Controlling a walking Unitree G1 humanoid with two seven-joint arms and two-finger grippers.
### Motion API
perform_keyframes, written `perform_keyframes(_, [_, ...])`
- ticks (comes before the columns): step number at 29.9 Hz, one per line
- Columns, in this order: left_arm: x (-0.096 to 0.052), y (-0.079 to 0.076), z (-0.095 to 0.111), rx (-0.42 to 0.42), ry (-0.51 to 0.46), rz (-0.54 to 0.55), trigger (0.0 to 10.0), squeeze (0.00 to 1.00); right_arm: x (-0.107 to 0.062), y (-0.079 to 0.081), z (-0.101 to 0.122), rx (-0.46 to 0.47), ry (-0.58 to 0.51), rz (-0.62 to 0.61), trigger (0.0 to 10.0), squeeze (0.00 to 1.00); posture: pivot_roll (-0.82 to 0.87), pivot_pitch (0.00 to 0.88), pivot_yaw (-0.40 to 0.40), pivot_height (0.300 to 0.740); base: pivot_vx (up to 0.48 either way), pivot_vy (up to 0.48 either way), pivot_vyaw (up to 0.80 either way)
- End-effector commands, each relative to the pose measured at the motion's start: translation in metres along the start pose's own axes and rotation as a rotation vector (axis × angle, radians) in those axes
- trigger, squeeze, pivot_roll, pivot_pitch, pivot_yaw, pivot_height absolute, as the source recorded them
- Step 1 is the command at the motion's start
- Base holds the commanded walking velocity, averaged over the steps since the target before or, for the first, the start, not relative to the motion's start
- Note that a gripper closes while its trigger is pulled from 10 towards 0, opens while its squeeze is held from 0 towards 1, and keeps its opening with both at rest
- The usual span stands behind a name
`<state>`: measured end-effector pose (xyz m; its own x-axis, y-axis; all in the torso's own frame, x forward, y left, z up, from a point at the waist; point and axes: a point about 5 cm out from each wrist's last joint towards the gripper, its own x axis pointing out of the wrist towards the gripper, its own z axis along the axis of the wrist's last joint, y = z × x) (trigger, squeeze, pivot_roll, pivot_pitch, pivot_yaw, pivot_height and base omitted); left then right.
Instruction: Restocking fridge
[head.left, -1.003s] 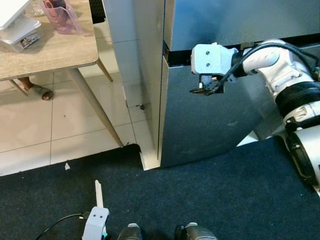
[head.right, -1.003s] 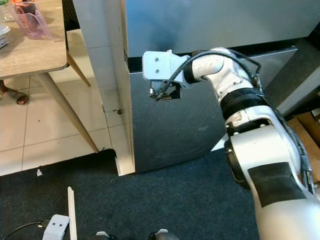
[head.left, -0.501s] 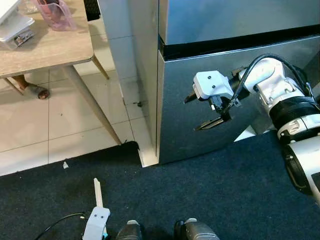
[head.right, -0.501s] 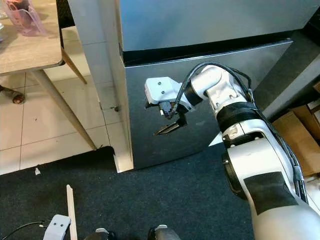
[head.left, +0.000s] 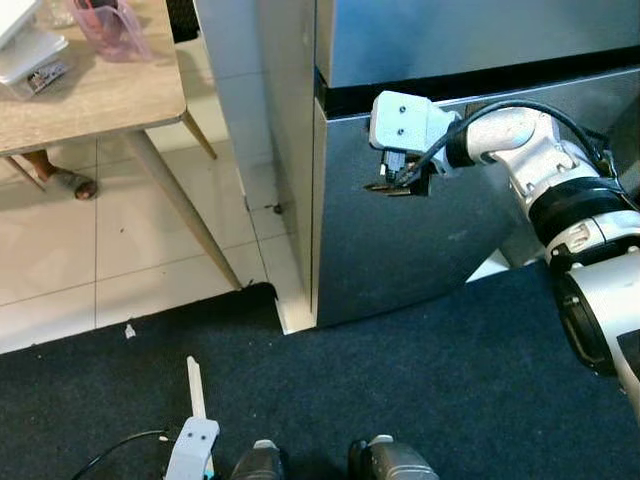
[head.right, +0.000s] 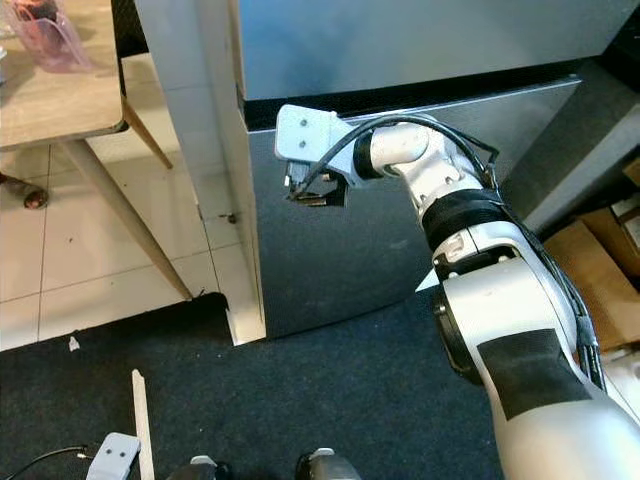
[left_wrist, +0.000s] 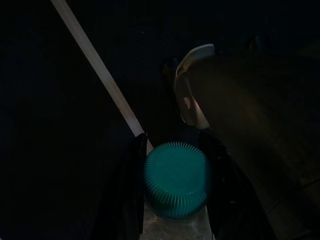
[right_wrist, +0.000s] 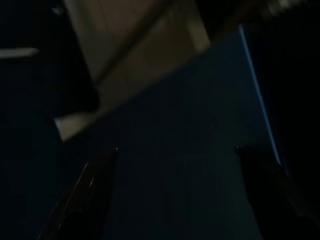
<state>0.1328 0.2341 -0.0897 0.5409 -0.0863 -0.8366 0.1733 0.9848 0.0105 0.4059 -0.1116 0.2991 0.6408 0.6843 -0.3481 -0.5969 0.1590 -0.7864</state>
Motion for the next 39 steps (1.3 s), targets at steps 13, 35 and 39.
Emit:
perform_keyframes(13, [-0.002,-0.014,-0.02,-0.001,0.067,-0.038,10.0,0.0,-0.004,-0.019,0.025,0.103,-0.228,-0.139,10.0,0.0,-0.03,0.236,-0.076,0.74,0.0,0.0,0.0])
perform_keyframes(35, [-0.005,-0.016,-0.028,0.009,0.075,-0.044,10.0,0.0,0.01,0.002,-0.007,-0.135,0.154,-0.085,10.0,0.0,0.0,0.278,-0.085,0.74,0.0,0.0,0.0])
perform_keyframes(39, [-0.004,-0.018,-0.028,0.009,0.073,-0.05,10.0,0.0,0.009,0.017,-0.014,-0.161,0.161,0.109,10.0,0.0,-0.01,0.284,-0.089,0.74,0.0,0.0,0.0])
